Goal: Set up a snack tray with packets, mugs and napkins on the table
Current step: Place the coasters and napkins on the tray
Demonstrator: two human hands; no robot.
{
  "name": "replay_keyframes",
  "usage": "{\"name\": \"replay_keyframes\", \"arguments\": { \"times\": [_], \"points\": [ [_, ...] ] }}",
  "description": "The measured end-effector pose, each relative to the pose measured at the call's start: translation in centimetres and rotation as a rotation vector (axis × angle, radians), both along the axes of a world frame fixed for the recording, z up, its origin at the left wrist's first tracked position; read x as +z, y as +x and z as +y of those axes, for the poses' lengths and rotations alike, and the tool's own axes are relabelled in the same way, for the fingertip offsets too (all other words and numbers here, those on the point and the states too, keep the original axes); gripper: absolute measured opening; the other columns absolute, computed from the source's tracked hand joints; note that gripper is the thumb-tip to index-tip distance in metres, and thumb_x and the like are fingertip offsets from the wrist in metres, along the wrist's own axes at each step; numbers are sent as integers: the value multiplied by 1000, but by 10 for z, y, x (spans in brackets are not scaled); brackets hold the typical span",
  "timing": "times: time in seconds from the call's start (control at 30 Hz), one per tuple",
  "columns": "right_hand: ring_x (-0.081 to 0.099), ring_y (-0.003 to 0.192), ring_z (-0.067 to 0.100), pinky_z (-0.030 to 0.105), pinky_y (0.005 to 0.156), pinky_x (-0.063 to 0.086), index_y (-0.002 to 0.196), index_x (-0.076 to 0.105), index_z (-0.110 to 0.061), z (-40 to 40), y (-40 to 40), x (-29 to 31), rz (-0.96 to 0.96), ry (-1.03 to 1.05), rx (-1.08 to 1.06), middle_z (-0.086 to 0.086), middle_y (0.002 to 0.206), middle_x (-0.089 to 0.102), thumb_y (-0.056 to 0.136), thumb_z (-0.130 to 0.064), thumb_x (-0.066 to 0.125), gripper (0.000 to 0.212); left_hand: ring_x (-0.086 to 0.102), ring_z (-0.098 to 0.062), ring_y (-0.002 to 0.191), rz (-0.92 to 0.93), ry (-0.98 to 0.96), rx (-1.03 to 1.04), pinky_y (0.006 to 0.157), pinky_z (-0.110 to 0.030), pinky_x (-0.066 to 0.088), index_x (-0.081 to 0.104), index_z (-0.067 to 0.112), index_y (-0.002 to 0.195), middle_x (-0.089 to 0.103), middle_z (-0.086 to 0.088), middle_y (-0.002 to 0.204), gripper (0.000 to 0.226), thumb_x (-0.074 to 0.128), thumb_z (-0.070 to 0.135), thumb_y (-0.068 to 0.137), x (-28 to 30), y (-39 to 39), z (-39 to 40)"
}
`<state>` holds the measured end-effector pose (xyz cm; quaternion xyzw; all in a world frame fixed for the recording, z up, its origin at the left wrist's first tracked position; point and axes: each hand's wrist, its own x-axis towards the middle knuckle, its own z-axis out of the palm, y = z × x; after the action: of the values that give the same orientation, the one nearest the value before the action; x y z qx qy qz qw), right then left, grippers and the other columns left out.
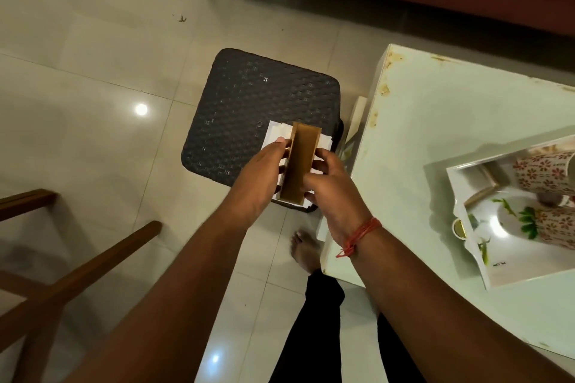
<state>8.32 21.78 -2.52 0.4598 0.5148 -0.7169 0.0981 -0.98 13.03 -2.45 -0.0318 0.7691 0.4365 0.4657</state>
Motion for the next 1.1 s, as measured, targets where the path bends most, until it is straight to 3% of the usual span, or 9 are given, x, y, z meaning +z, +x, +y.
{"name": "replay_keyframes", "arguments": {
  "times": [0.13,0.3,0.37,0.43,0.5,0.63,0.83,0.93,1.1],
  "points": [
    [55,116,21,30,89,52,143,38,-31,28,38,7,30,76,45,-8,125,52,90,-10,58,61,54,-15,121,-63,38,35,100,-43,48,47,36,138,52,8,141,42,30,50,102,7,37,25],
    [58,117,23,37,94,54,142,42,-29,82,108,12,-7,150,96,-2,134,53,83,-15,62,64,59,1,97,-156,91,8,70,-20,52,49,49,126,60,23,112,34,30,57,100,8,112,74],
    [62,109,16,31,83,57,127,51,-38,106,140,11,-10,195,114,-6,126,56,79,-17,64,54,58,5,95,-178,105,-3,67,-19,51,50,60,113,58,32,102,25,30,56,100,8,145,99],
    [64,88,-1,23,64,58,97,56,-56,131,172,11,-11,265,150,-23,102,62,79,-12,64,49,61,7,94,-210,131,1,69,-21,53,55,66,97,63,34,96,29,29,55,101,7,176,125],
    [64,78,-5,25,60,57,84,56,-58,152,199,9,-45,303,171,-25,88,63,78,-8,64,51,65,9,91,-261,151,14,66,-20,56,62,67,88,68,34,92,36,30,55,100,3,203,146],
    [64,84,5,20,57,57,95,51,-47,193,244,3,-92,315,191,-15,103,58,78,-10,64,42,68,4,90,-333,176,62,68,-28,58,68,60,86,70,28,91,35,36,55,99,-5,253,185],
    [66,93,20,47,77,60,112,56,-23,227,280,-16,-151,335,251,4,109,63,74,-11,64,40,68,-14,105,-390,123,195,71,-37,59,68,36,109,73,8,108,33,45,56,96,-19,297,221],
    [64,99,27,48,83,58,117,56,-24,231,286,-27,-169,339,283,9,113,60,70,-17,64,48,66,-17,106,-398,101,238,70,-36,58,67,32,107,71,2,112,34,44,55,97,-24,307,229],
    [62,102,30,49,83,58,123,53,-22,231,290,-36,-176,338,291,11,116,59,68,-19,63,57,65,-15,105,-408,98,260,70,-35,57,66,34,102,70,6,105,31,42,54,98,-29,314,233]
  ]
}}
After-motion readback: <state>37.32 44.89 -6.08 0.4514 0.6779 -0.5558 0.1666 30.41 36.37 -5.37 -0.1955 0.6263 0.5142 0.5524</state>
